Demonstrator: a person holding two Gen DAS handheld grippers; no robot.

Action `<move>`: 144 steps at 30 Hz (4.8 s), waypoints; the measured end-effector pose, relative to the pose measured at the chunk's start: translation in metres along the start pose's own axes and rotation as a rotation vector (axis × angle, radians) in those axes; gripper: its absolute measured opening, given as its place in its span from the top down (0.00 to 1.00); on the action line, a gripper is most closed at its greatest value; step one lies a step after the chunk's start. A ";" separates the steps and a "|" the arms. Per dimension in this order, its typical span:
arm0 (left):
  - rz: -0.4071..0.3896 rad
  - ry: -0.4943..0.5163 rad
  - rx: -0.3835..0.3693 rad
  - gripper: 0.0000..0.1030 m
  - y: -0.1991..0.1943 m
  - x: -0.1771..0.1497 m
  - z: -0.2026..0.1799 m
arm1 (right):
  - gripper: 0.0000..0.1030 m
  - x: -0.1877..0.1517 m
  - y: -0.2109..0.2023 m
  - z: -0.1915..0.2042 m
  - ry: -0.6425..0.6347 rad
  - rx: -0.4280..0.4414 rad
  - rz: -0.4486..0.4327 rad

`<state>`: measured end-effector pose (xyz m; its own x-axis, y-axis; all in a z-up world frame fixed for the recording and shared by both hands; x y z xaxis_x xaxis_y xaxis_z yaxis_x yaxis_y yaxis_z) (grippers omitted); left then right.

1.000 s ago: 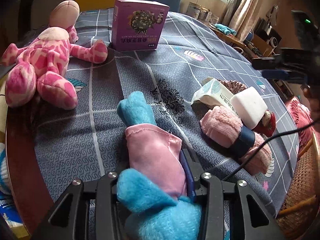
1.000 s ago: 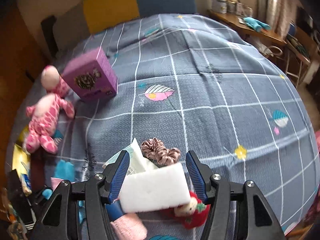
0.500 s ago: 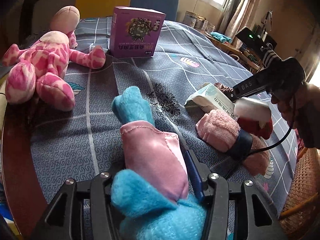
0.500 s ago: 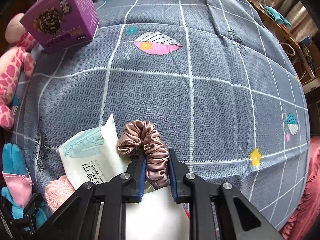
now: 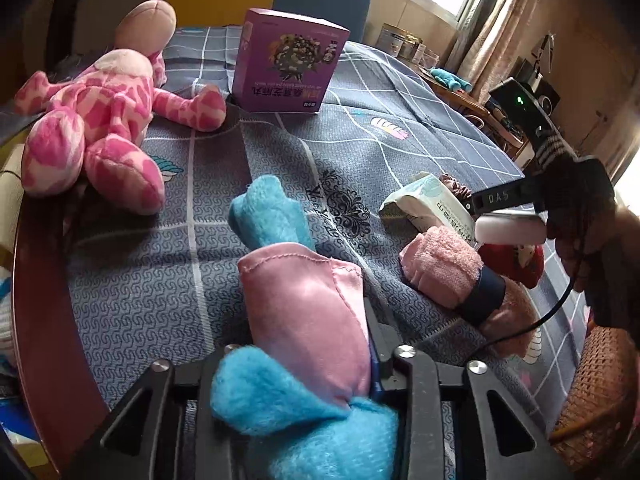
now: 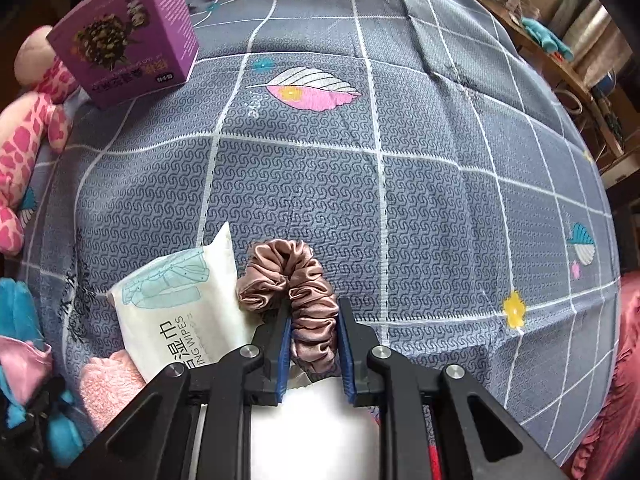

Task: Organize soft objects
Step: 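Carry the plush fish into the gold tray and open the left tool, then carry the brown scrunchie into the gold tray and open the right tool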

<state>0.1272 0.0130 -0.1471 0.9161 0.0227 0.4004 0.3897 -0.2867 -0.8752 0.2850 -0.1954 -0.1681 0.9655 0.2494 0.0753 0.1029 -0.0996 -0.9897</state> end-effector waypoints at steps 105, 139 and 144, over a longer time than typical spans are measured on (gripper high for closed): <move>-0.298 -0.384 0.407 0.20 -0.207 -0.074 0.196 | 0.87 -0.047 -0.160 0.224 -0.181 0.457 -0.403; -0.329 -0.498 0.467 0.18 -0.231 -0.108 0.237 | 0.67 -0.054 -0.103 0.456 -0.496 0.500 -0.151; -0.328 -0.497 0.471 0.18 -0.231 -0.108 0.237 | 0.66 -0.060 -0.116 0.447 -0.488 0.514 -0.197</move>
<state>-0.0393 0.3035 -0.0528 0.6375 0.4971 0.5886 0.5471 0.2459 -0.8002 0.1084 0.2318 -0.1118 0.7117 0.6286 0.3136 0.0229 0.4254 -0.9047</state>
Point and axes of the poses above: each gripper's, at about its wrist camera, not at the fingertips, and y roughly the way its jaws point, z to its left, x to its top, the point moved 8 cm from there along y, roughly the way its jaws point, and after that the axes turned 12 degrees about z, right-handed, at the moved point
